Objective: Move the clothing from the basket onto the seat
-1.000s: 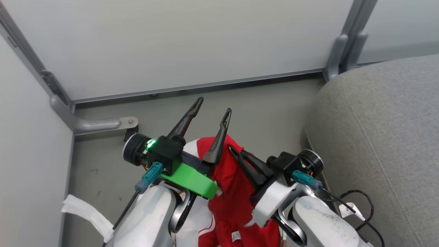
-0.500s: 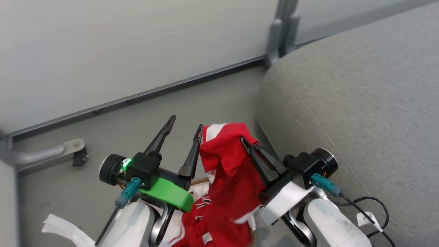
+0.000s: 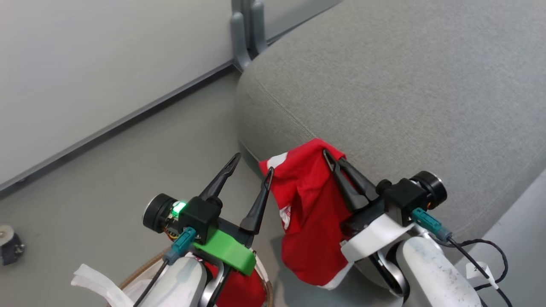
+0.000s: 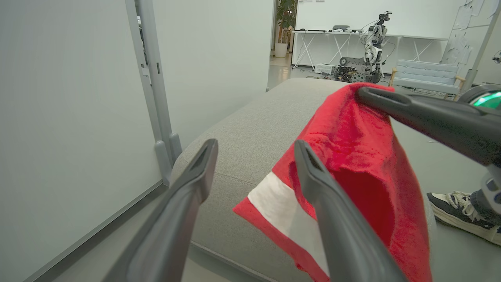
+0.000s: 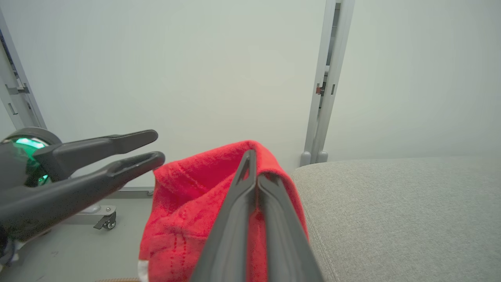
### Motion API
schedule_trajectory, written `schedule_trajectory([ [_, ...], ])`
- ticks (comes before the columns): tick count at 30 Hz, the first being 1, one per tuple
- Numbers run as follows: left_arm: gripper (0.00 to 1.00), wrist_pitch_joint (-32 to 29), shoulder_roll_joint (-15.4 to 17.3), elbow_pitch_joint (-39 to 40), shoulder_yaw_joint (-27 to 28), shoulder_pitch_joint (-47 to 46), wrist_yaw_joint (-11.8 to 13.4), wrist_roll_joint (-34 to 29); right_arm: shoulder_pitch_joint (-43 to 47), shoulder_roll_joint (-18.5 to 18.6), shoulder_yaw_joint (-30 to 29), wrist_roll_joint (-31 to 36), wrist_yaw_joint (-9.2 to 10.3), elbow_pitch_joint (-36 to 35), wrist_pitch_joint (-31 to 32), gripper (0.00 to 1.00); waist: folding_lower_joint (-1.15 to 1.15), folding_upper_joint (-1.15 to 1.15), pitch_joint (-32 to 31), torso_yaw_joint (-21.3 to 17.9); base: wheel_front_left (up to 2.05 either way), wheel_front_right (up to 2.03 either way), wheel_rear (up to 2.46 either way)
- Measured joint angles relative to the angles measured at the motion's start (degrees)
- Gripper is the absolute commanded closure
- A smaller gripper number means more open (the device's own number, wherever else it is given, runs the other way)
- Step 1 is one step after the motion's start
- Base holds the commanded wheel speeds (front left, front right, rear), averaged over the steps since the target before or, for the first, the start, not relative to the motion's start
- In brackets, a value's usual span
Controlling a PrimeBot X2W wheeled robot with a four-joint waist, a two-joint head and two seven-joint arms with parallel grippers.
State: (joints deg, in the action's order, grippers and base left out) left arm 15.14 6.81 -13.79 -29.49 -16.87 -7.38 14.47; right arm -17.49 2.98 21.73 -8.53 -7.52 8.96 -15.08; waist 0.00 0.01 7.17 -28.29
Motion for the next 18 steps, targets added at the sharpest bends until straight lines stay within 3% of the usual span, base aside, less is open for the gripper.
schedule_trajectory([
  [6, 0.00, 0.0, 1.6, -0.6, -2.6, -0.5, 0.0, 0.5, -4.6, 0.7, -4.0, 3.7, 0.00, -0.6, 0.0, 1.00, 0.00, 0.00, 3.6, -2.0, 0.00, 0.00, 0.00],
  [12, 0.00, 0.0, 4.9, 0.3, -1.9, -0.5, 0.0, 0.6, -15.3, 4.8, -4.6, 5.1, 0.00, 0.4, 0.0, 1.00, 0.00, 0.00, 8.1, -2.6, 0.00, 0.00, 0.00],
  [18, 0.00, 0.0, 8.7, 1.4, -3.4, -2.3, 0.0, 0.3, -26.9, 10.3, -10.0, 8.6, 0.00, 4.3, 0.0, 1.00, 0.00, 0.00, 13.8, -2.0, 0.00, 0.00, 0.00],
])
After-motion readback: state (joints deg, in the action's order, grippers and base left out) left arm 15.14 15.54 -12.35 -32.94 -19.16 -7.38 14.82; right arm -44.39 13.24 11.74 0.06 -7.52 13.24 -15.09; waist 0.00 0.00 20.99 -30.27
